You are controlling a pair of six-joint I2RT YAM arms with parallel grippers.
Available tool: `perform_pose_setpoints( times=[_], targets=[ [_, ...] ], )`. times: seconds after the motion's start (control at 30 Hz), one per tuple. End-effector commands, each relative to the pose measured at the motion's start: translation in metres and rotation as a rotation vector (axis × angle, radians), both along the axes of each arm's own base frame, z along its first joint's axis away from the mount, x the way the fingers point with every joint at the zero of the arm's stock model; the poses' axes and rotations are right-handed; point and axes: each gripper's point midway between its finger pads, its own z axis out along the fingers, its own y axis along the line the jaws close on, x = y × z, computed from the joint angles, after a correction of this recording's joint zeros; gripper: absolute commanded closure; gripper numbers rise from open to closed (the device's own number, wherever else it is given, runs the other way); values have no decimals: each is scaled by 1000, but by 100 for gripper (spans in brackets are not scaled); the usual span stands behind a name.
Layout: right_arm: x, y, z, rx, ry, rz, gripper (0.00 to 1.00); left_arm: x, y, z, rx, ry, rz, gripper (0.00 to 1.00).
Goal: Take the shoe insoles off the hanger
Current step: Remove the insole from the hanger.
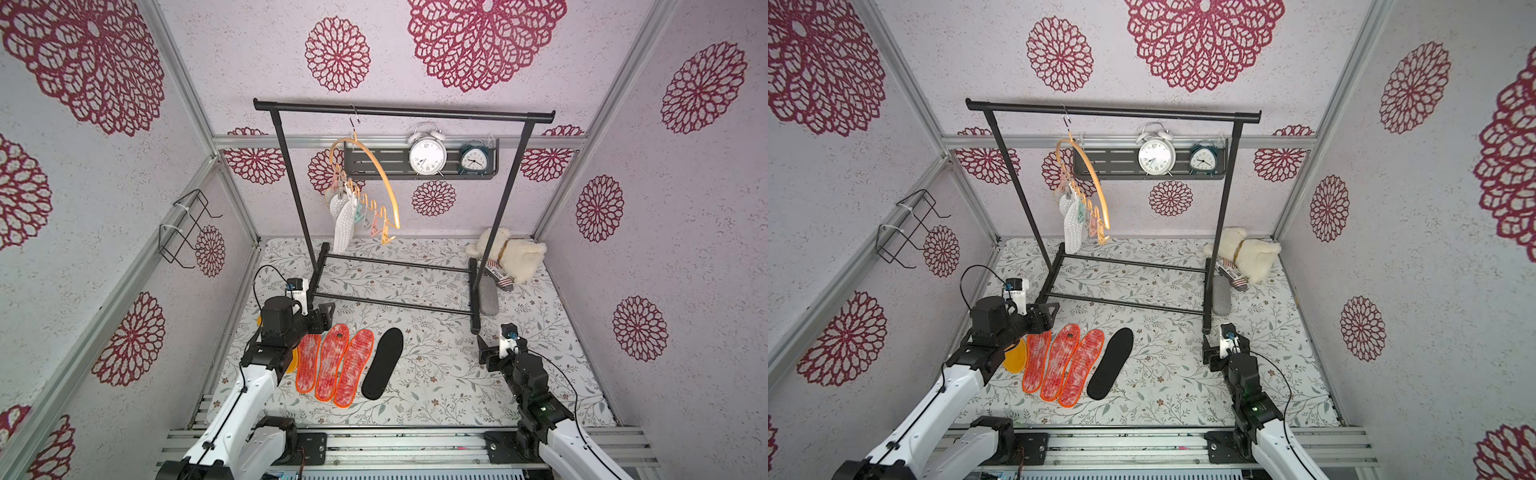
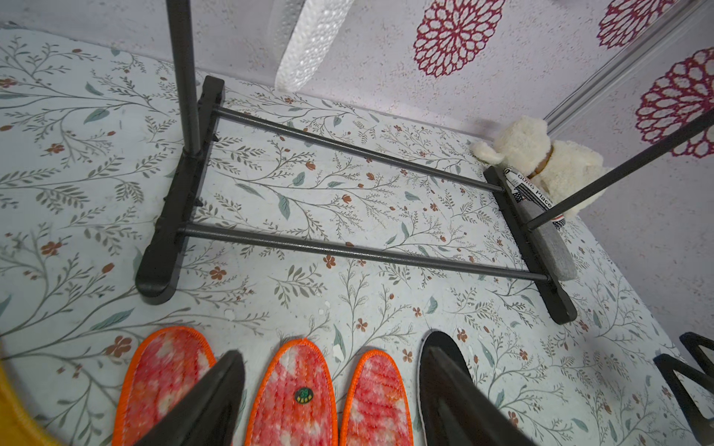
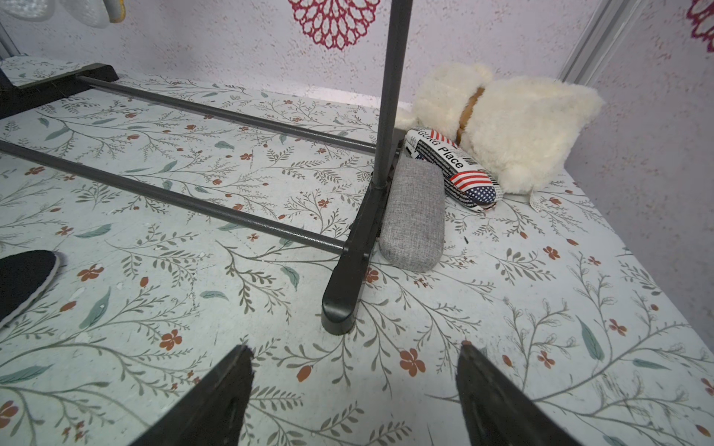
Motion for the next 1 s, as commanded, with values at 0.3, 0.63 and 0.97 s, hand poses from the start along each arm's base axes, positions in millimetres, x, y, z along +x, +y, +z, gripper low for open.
perform_pose_setpoints(
  times=[0.3, 0.63, 0.97],
  targets=[
    [7, 4, 18, 32, -43, 6, 14, 169, -32, 103, 52, -282, -176, 30],
    [7, 8, 17, 32, -32, 33, 13, 217, -77, 119, 12, -396, -470, 30],
    [8, 23, 7, 20, 46, 119, 13, 244, -102, 76, -27, -380, -573, 34]
  ],
)
